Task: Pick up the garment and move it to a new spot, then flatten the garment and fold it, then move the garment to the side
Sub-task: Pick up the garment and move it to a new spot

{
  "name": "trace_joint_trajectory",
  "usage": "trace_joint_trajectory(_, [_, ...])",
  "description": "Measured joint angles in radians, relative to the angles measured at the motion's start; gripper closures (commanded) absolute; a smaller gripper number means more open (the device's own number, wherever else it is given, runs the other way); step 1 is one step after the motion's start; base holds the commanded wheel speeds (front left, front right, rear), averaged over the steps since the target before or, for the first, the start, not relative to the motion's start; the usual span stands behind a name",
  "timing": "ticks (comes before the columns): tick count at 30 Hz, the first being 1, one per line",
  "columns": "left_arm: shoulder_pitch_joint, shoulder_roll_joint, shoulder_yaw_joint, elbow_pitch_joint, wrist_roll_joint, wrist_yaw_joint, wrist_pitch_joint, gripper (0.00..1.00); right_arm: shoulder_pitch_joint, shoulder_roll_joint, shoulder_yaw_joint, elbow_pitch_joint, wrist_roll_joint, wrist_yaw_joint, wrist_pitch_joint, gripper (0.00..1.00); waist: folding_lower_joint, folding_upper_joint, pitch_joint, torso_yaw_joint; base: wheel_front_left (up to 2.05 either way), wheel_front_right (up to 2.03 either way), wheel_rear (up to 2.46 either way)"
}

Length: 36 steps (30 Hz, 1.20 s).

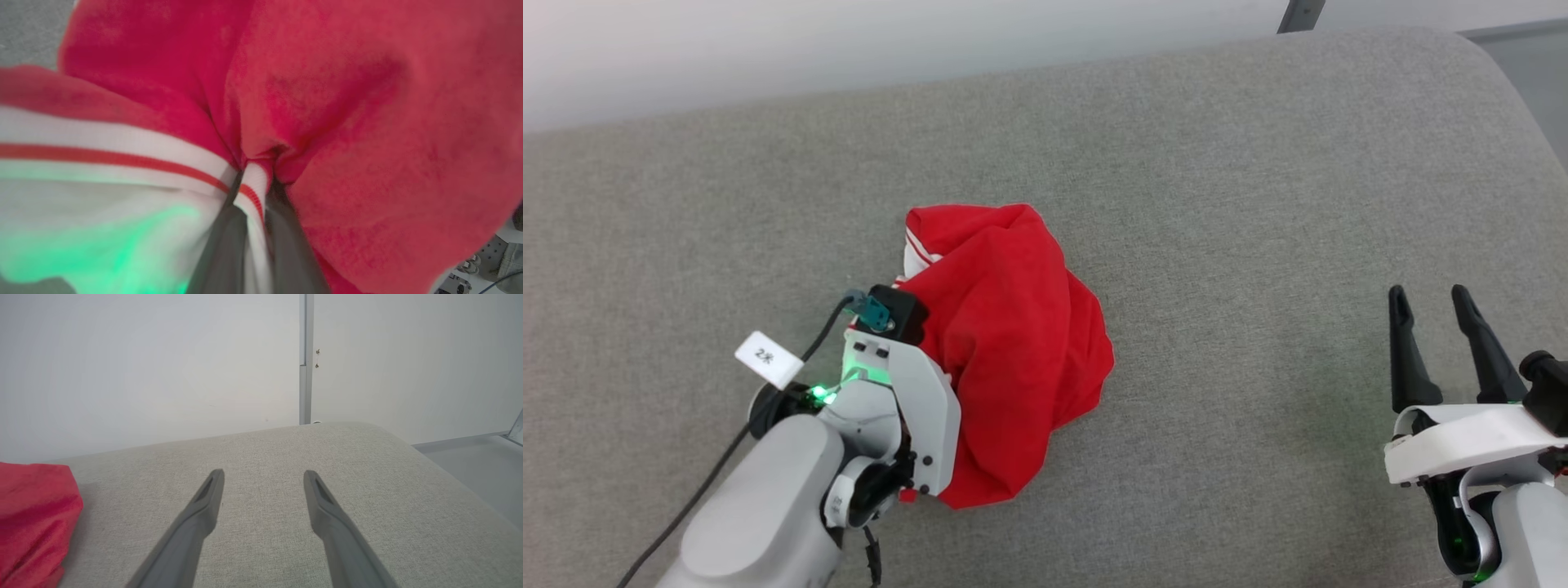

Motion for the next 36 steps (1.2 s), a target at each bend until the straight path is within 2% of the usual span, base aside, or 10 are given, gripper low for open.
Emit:
trace_joint_trajectory(2, [-0.006, -0.012, -0.006, 0.037, 0.0, -0.014, -0.012, 1.0, -0.001, -0.002, 0.008, 0.0, 0.001, 0.0, 0.0, 0.0, 0.0, 0.0, -0.005, 0.002, 0.0, 0.0, 0.0])
trace_joint_trajectory(3, [-0.011, -0.014, -0.014, 0.053, 0.002, -0.028, -0.02, 0.87, -0.002, -0.003, 0.012, 0.002, 0.002, 0.0, 0.0, 0.0, -0.0001, 0.0, -0.007, 0.003, 0.0, 0.0, 0.0])
trace_joint_trajectory(4, [-0.015, -0.018, -0.017, 0.072, 0.001, -0.037, -0.025, 0.63, -0.002, -0.006, 0.015, 0.003, 0.002, 0.0, 0.0, 0.0, 0.0, 0.0, -0.011, 0.005, 0.0, 0.0, 0.0])
trace_joint_trajectory(5, [-0.02, -0.024, -0.02, 0.086, 0.001, -0.043, -0.03, 0.24, -0.003, -0.009, 0.019, 0.004, 0.002, 0.0, 0.0, 0.0, 0.0, 0.0, -0.014, 0.006, 0.0, 0.0, 0.0])
trace_joint_trajectory(6, [-0.024, -0.026, -0.025, 0.098, 0.001, -0.054, -0.036, 0.24, -0.003, -0.012, 0.022, 0.004, 0.003, 0.0, 0.0, 0.0, 0.0, 0.0001, -0.018, 0.008, 0.0, 0.0, 0.0])
trace_joint_trajectory(7, [-0.028, -0.029, -0.027, 0.108, 0.001, -0.062, -0.042, 0.0, -0.003, -0.016, 0.025, 0.005, 0.005, 0.0, 0.0, 0.0, -0.0001, 0.0, -0.023, 0.011, 0.0, 0.0, 0.0])
trace_joint_trajectory(11, [-0.034, -0.04, -0.024, 0.123, -0.011, -0.083, -0.062, 0.0, -0.003, -0.029, 0.035, 0.007, 0.007, 0.0, 0.0, 0.0, 0.0, 0.0, -0.045, 0.022, 0.0, 0.0, 0.0])
trace_joint_trajectory(22, [-0.027, 0.06, 0.082, -0.023, -0.048, -0.072, -0.139, 0.0, 0.019, -0.059, 0.034, 0.001, 0.008, 0.0, 0.0, 0.0, 0.0, 0.0, -0.114, 0.076, 0.0, 0.0, 0.0])
trace_joint_trajectory(28, [0.058, 0.123, 0.145, -0.138, -0.048, -0.046, -0.237, 0.0, 0.047, -0.067, 0.025, -0.015, -0.001, 0.0, 0.0, 0.0, 0.0, 0.0001, -0.155, 0.113, 0.0, 0.0, 0.0])
trace_joint_trajectory(36, [0.227, 0.197, 0.261, -0.24, -0.05, -0.036, -0.452, 0.0, 0.09, -0.077, 0.005, -0.04, -0.007, 0.0, 0.0, 0.0, 0.0, 0.0001, -0.204, 0.16, 0.0, 0.0, 0.0])
